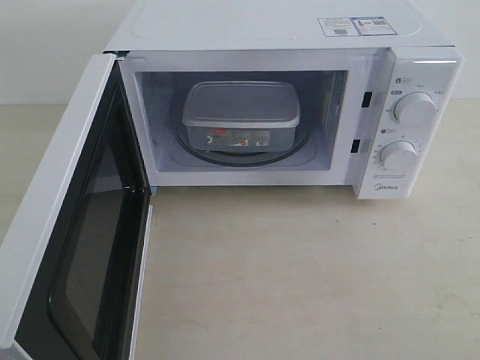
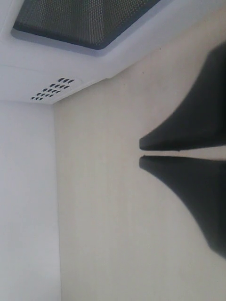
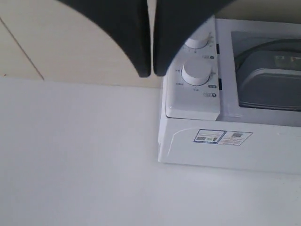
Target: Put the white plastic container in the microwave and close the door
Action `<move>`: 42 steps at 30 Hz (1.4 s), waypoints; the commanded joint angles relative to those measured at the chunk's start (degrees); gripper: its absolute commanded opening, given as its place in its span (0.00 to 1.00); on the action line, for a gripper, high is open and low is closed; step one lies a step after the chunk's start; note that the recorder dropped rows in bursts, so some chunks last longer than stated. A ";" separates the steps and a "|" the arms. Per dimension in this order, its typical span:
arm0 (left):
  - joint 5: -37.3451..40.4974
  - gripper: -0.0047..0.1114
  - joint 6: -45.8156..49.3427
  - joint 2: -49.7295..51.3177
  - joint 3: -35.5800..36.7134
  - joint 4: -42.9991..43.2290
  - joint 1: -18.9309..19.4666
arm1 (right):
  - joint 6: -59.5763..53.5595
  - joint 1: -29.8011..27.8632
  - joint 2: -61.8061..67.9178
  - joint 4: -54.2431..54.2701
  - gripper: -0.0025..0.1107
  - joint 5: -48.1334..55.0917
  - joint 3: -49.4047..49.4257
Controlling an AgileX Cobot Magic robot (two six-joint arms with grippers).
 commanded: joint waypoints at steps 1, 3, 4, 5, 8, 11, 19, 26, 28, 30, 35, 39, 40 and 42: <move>-0.18 0.08 0.43 -0.17 0.17 0.04 -0.31 | 5.15 -0.63 -3.96 2.43 0.02 -6.35 8.97; -0.18 0.08 0.43 -0.17 0.17 0.04 -0.31 | 5.71 -0.63 -5.72 2.72 0.02 -9.43 12.85; -0.18 0.08 0.43 -0.17 0.17 0.04 -0.31 | 5.71 -0.63 -6.63 2.72 0.02 -10.98 14.85; -0.18 0.08 0.43 -0.17 0.17 0.04 -0.31 | 5.71 -0.63 -7.43 2.72 0.02 -11.78 16.27; -0.18 0.08 0.43 -0.17 0.17 0.04 -0.31 | 5.71 -0.63 -11.14 2.72 0.02 -12.55 20.88; -0.18 0.08 0.43 -0.17 0.17 0.04 -0.31 | 5.71 -0.63 -15.79 2.72 0.02 -12.55 24.95; -0.29 0.08 0.43 -0.17 0.17 0.04 -0.31 | 5.48 -0.63 -15.79 8.26 0.02 -10.76 28.19; -0.29 0.08 0.43 -0.17 0.17 0.04 -0.31 | 1.92 -0.63 -15.79 6.95 0.02 -1.57 28.19; -0.29 0.08 0.43 -0.17 0.17 0.04 -0.31 | 1.81 -0.63 -15.79 7.19 0.02 -1.57 28.19; -0.29 0.08 0.43 -0.17 0.17 0.04 -0.31 | 2.18 -0.63 -15.79 7.19 0.02 -1.57 28.19; -0.29 0.08 0.43 -0.17 0.17 0.04 -0.31 | 2.18 -0.63 -15.79 7.19 0.02 -1.57 28.19; -0.29 0.08 0.43 -0.17 0.17 0.04 -0.31 | 2.18 -0.63 -15.79 7.19 0.02 -1.57 28.19; -0.29 0.08 0.43 -0.17 0.17 0.04 -0.31 | 2.18 -0.63 -15.79 7.19 0.02 -1.57 28.19; -0.29 0.08 0.43 -0.17 0.17 0.04 -0.31 | 2.18 -0.63 -15.79 7.19 0.02 -1.57 28.19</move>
